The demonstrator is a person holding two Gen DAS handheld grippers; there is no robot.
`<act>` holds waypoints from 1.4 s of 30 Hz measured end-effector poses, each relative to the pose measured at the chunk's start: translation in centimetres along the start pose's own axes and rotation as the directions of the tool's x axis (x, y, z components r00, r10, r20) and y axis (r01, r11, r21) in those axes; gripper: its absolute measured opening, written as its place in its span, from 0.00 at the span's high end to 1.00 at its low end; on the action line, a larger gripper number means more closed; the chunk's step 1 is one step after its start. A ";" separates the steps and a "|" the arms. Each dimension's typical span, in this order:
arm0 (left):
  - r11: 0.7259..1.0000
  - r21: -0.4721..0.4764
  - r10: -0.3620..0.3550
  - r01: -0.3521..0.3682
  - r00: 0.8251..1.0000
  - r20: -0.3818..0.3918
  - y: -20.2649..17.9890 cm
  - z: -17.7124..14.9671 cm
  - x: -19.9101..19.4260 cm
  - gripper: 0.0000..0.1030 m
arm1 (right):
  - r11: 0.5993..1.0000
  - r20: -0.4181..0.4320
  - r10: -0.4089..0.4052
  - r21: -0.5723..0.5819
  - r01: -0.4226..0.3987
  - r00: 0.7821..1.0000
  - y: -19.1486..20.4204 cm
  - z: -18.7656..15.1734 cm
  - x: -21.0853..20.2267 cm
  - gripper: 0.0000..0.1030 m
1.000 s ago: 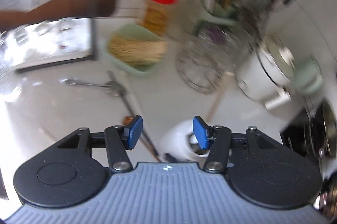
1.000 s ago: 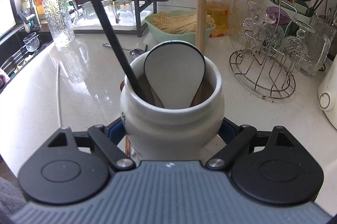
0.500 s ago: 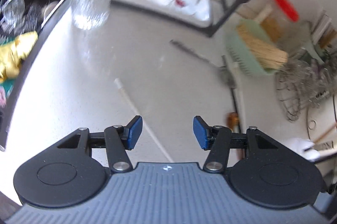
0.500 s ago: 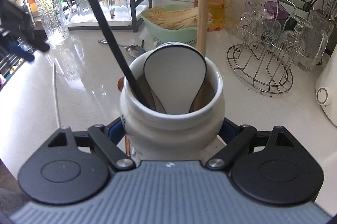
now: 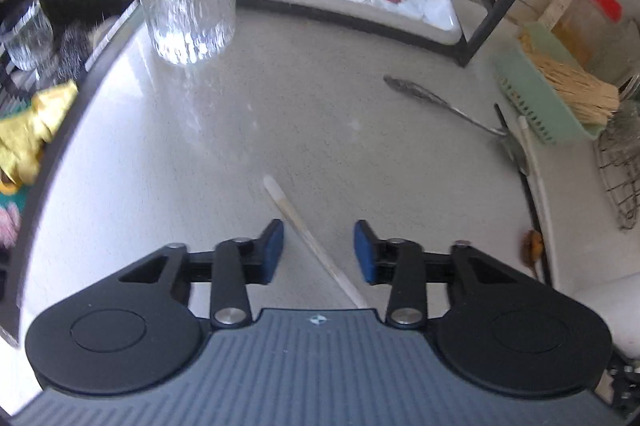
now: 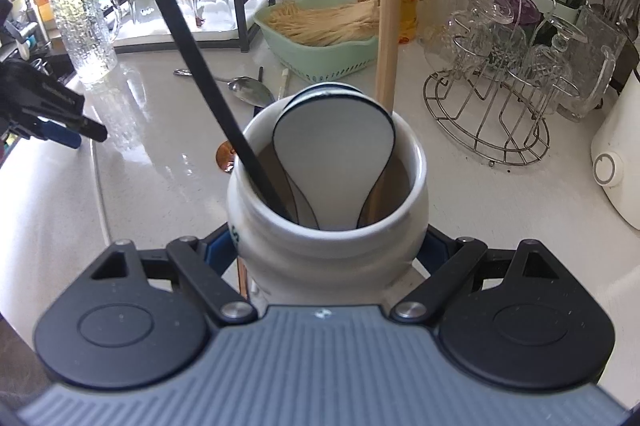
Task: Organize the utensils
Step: 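Close the left tool on the white chopstick, then lift the white chopstick with the left tool toward the mug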
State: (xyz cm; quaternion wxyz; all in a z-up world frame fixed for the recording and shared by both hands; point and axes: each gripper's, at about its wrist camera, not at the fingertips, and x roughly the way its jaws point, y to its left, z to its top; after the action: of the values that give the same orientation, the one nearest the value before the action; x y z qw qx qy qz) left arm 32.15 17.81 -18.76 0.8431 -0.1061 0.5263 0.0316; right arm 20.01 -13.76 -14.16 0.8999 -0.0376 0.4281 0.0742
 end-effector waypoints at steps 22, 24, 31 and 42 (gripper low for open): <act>0.988 0.101 -0.108 0.116 0.991 -0.073 -2.5 -1.5 -1.3 0.94 | 1.000 0.006 -0.019 0.022 0.019 1.000 0.2 -0.2 -0.1 0.11; 0.984 0.113 -0.129 0.137 0.989 -0.076 -3.0 -1.7 -2.0 0.94 | 1.000 0.007 -0.017 0.021 0.017 1.000 0.2 -0.2 -0.1 0.11; 0.959 0.170 -0.216 0.228 0.973 -0.082 -5.8 -2.5 -5.3 0.94 | 1.000 0.020 -0.009 0.011 0.009 1.000 0.1 -0.4 -0.1 0.11; 0.881 0.309 -0.358 0.358 0.932 -0.057 -10.1 -4.0 -12.0 0.94 | 1.000 0.042 0.021 -0.020 -0.020 0.999 -0.2 -0.6 -0.1 0.11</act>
State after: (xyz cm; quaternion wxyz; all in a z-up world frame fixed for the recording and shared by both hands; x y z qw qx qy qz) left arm 24.98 7.81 -8.26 0.8407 -0.0659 0.4953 -0.2087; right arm 19.50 -14.02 -14.43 0.9075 -0.0404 0.4085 0.0884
